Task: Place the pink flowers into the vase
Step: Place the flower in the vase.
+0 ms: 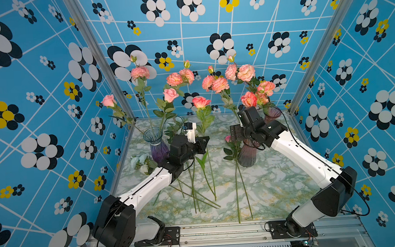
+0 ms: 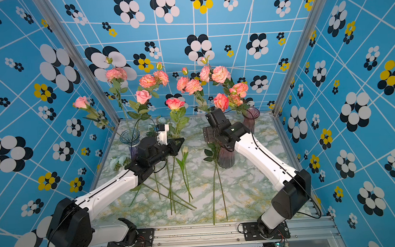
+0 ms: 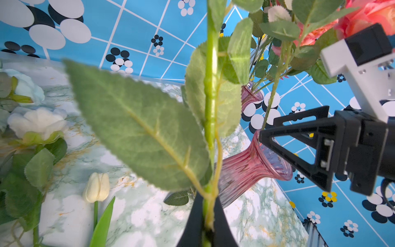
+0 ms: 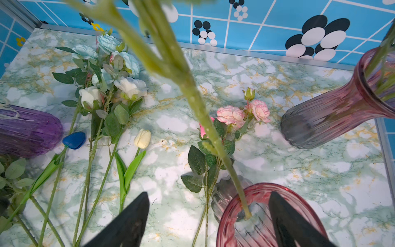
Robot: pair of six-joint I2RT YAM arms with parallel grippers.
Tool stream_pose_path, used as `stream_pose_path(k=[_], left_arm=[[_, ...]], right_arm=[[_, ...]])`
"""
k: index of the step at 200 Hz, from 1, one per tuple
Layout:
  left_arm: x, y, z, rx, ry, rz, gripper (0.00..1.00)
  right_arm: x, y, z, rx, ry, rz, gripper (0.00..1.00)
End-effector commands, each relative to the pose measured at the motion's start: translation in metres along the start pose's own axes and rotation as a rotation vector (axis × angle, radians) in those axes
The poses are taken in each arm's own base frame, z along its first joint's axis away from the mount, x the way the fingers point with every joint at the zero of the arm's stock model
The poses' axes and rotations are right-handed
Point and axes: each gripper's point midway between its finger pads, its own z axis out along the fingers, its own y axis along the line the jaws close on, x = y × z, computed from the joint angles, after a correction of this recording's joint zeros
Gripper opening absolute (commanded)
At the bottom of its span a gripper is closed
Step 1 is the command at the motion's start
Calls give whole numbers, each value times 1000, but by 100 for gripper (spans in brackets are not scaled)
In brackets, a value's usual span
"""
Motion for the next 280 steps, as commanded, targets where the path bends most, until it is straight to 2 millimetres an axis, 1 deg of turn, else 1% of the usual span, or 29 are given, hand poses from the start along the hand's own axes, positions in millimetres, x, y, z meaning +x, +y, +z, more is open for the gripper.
stream_pose_path(k=[1,23,24,27,39,56,87,100,134,156,168,171,207,221,242,261,280], left_arm=[[-8,-13,-16,16,-62,71,0],[-10,-24,-25,36,-96,104,0],[-11,-25,-25,38,-98,106,0],[-12,-26,-26,42,-104,110,0],[-20,-37,-30,68,-136,129,0],[-39,-58,-36,111,-201,164,0],[-74,-107,-40,209,-305,219,0],[-84,-123,-39,240,-345,233,0],[-111,-152,-33,291,-446,257,0],[-126,-174,-26,311,-500,321,0],[-136,-182,-23,311,-546,347,0],[-142,-186,-25,316,-569,351,0],[-173,-204,-10,325,-708,415,0],[-184,-210,-5,336,-758,412,0],[-193,-219,2,364,-810,409,0],[-198,-220,9,365,-855,395,0],[-197,-219,21,365,-888,390,0]], right_arm=[[-2,-3,-11,-15,-9,-12,89],[-4,-1,-15,-34,-16,-14,89],[2,-1,-12,-31,-2,-19,89],[7,-1,-10,-32,10,-23,90],[9,2,-14,-56,10,-22,90],[13,2,-22,-84,-3,-10,91],[22,-5,-42,-111,-24,-2,96],[27,-11,-52,-105,-37,3,98],[37,-38,-76,-34,-96,9,99],[40,-47,-88,-16,-117,10,99],[42,-51,-94,-14,-121,13,99],[42,-52,-96,-11,-123,15,99],[49,-60,-105,0,-132,28,99],[51,-62,-108,4,-134,35,99],[54,-65,-109,9,-134,38,99],[56,-67,-111,18,-138,42,99],[55,-69,-112,23,-147,40,99]])
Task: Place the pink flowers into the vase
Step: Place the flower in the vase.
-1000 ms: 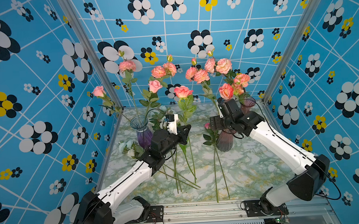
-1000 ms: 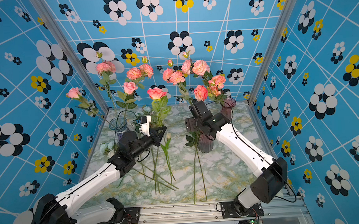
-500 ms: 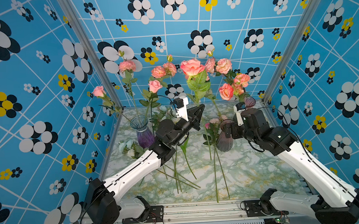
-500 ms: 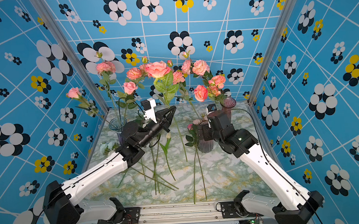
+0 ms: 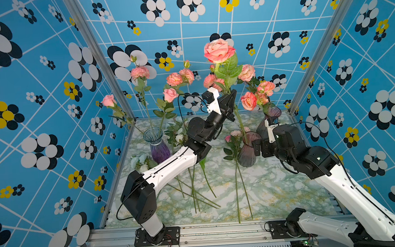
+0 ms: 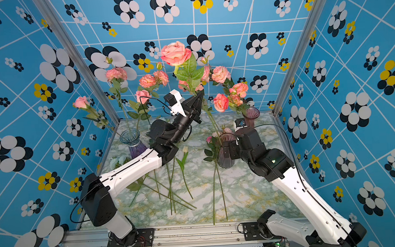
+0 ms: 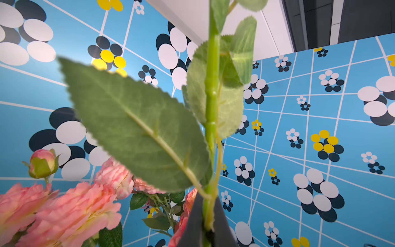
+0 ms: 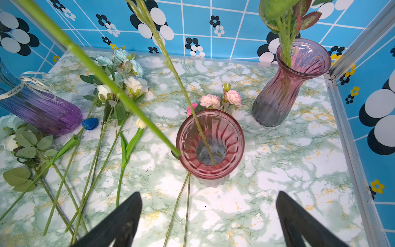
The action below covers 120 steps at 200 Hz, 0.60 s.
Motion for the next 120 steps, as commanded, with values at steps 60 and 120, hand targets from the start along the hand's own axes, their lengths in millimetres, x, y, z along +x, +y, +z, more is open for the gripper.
stream_pose_path(k=[60,120], left_arm=[[34,-2,6,-18,-63,11,0],[99,3,-24,-66,64,-28,2]], right_arm=[[6,-13,0,54,3,1,99],[10,-8,10,39,22,-1,99]])
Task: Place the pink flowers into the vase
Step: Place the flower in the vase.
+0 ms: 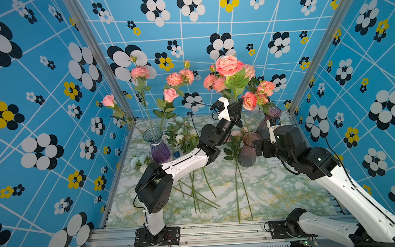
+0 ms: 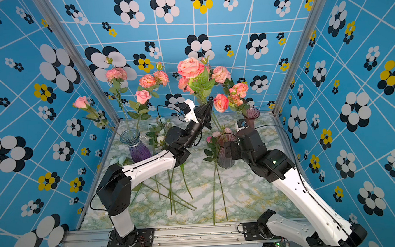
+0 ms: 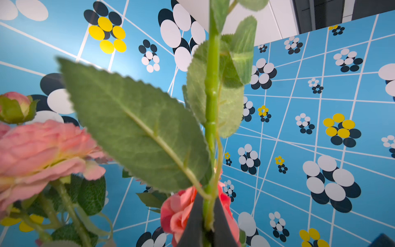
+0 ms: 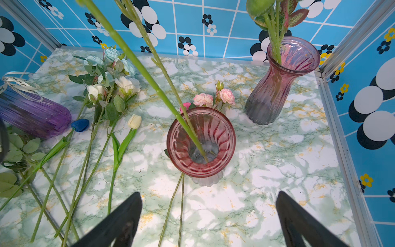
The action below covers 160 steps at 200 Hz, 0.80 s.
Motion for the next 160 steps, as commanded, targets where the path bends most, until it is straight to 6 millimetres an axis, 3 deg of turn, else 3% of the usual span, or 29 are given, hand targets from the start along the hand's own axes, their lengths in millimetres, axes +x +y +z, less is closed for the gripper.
stream_pose_path(k=[1,12,31,39,77,116,140,144,160], left_arm=[[17,3,-10,-25,2,-11,2],[37,5,-16,-34,38,-11,3],[52,4,-23,-39,69,-16,8],[57,5,-25,-45,79,-12,13],[72,5,-34,-50,121,-4,18],[75,3,-38,-47,149,-1,41],[88,2,-42,-43,196,7,56],[76,0,-41,-41,178,6,61],[73,-3,-45,-33,190,6,76]], right_arm=[[6,0,7,8,14,-1,99],[7,0,9,8,18,-3,99],[7,1,10,4,20,-3,99],[7,1,11,3,21,-3,99],[9,3,16,0,39,-8,99],[11,5,17,-10,56,-6,99],[13,7,19,-21,70,-6,99],[14,7,19,-25,74,-7,99],[16,9,20,-31,87,-7,99]])
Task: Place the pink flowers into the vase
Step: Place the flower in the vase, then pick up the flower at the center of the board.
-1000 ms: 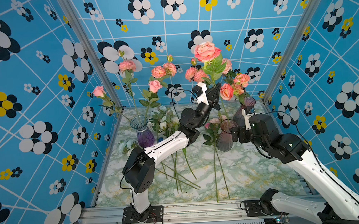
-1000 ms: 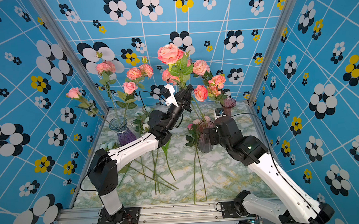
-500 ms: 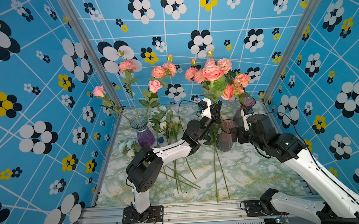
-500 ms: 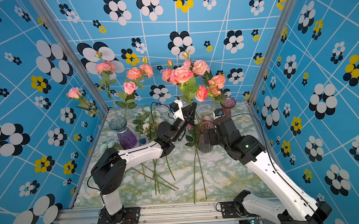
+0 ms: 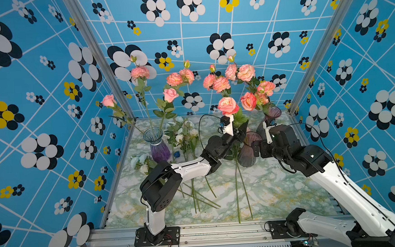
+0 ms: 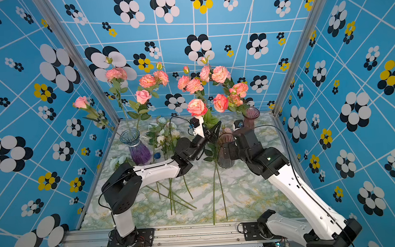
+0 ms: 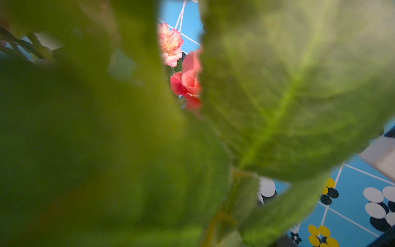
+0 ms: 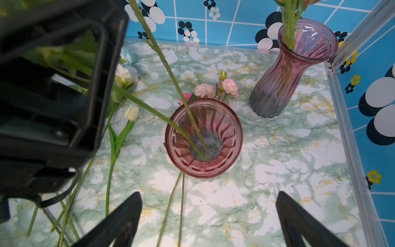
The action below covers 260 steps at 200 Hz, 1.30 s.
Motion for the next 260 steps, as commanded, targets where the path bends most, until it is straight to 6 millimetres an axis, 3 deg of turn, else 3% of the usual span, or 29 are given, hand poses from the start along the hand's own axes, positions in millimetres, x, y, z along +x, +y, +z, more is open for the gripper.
stream_pose_path(k=[1,50,121,151,192,260], left_arm=[[-18,-11,-8,25,-8,8,77],[-15,-9,-22,9,63,40,100],[-6,2,-49,-12,232,91,99],[3,12,-67,-9,284,85,100],[1,27,-83,-29,299,84,99],[-4,54,-102,-98,296,58,100]], right_arm=[[4,3,3,-16,27,2,99],[11,5,7,-24,57,6,99],[39,19,20,-81,183,13,99],[61,24,26,-114,230,48,99],[93,26,32,-132,308,70,90],[180,46,82,-142,436,147,76]])
